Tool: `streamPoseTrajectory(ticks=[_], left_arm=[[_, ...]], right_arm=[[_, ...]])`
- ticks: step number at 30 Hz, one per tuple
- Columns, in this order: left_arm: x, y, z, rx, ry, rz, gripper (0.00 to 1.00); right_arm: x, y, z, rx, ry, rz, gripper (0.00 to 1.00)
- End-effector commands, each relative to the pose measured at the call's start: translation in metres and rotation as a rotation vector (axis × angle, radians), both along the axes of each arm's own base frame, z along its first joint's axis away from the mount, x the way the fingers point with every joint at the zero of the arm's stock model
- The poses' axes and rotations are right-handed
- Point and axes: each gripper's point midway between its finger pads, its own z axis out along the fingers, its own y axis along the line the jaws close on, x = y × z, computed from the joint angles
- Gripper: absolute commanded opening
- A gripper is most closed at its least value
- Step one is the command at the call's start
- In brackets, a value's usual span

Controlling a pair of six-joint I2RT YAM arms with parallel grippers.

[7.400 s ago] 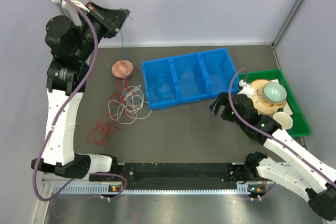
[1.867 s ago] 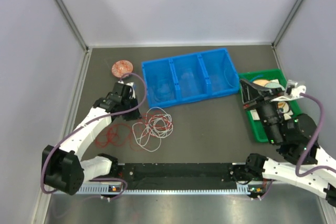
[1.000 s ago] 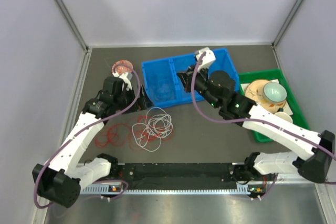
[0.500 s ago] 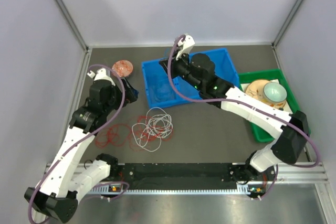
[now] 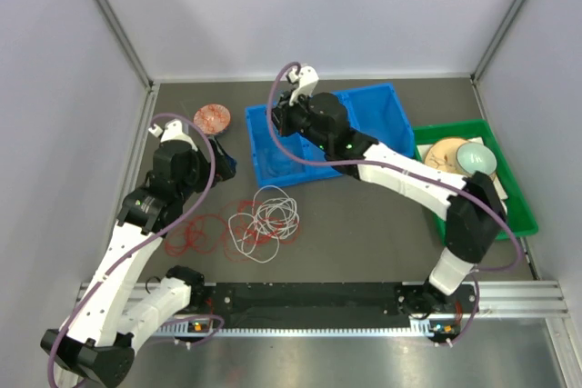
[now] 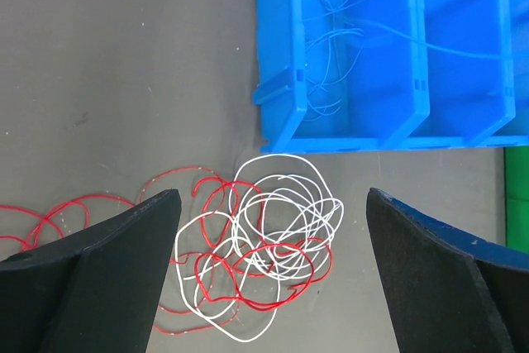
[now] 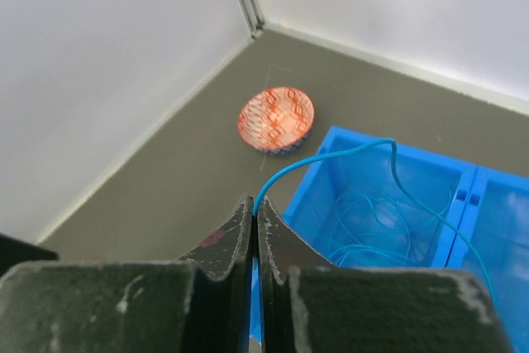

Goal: Untangle the cables

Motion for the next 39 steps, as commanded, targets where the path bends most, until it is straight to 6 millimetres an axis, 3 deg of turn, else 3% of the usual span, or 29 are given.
streamPoseTrajectory(ticks=[1, 2, 5, 9, 12, 18, 22, 25, 26, 28, 34, 35, 36, 39], left_arm=[[-0.001, 0.004, 0.017, 0.000, -0.046, 0.011, 0.99], [-0.002, 0.004, 0.016, 0.002, -0.044, 0.006, 0.99], [-0.004, 0.006, 0.016, 0.008, -0.040, 0.009, 0.99], [-0.007, 0.006, 0.018, 0.009, -0.049, 0.003, 0.99], [-0.007, 0.007, 0.018, 0.005, -0.047, 0.006, 0.99], [-0.009, 0.006, 0.014, -0.004, -0.036, 0.006, 0.99], [-0.009, 0.003, 0.011, -0.009, -0.025, -0.004, 0.99], [-0.007, 0.000, 0.011, -0.015, -0.023, -0.014, 0.99], [-0.007, -0.001, 0.012, -0.019, -0.025, -0.018, 0.99], [-0.006, -0.001, 0.012, -0.021, -0.024, -0.018, 0.99], [-0.005, -0.005, 0.009, -0.033, -0.018, -0.028, 0.99], [-0.005, -0.005, 0.009, -0.035, -0.018, -0.027, 0.99], [-0.005, -0.005, 0.009, -0.036, -0.017, -0.028, 0.99], [-0.005, -0.007, 0.011, -0.039, -0.022, -0.038, 0.99]], right_arm=[[0.020, 0.017, 0.000, 0.021, -0.006, 0.005, 0.00], [0.024, 0.022, -0.014, 0.006, 0.012, 0.007, 0.00], [0.034, 0.031, -0.026, 0.027, 0.049, 0.024, 0.00], [0.049, 0.056, -0.067, 0.067, 0.203, 0.093, 0.00], [0.060, 0.060, -0.087, 0.086, 0.275, 0.088, 0.00], [0.078, 0.049, -0.115, 0.123, 0.390, 0.040, 0.00], [0.076, 0.047, -0.129, 0.105, 0.444, 0.045, 0.01], [0.071, 0.044, -0.122, 0.105, 0.444, 0.049, 0.35], [0.069, 0.040, -0.106, 0.122, 0.420, 0.053, 0.42], [0.062, 0.036, -0.101, 0.125, 0.401, 0.057, 0.54], [0.046, 0.017, -0.067, 0.102, 0.320, 0.036, 0.70], [0.050, 0.007, -0.074, 0.073, 0.312, -0.011, 0.71], [0.048, -0.001, -0.062, 0.075, 0.287, -0.030, 0.72], [0.048, -0.015, -0.067, 0.024, 0.283, -0.064, 0.77]])
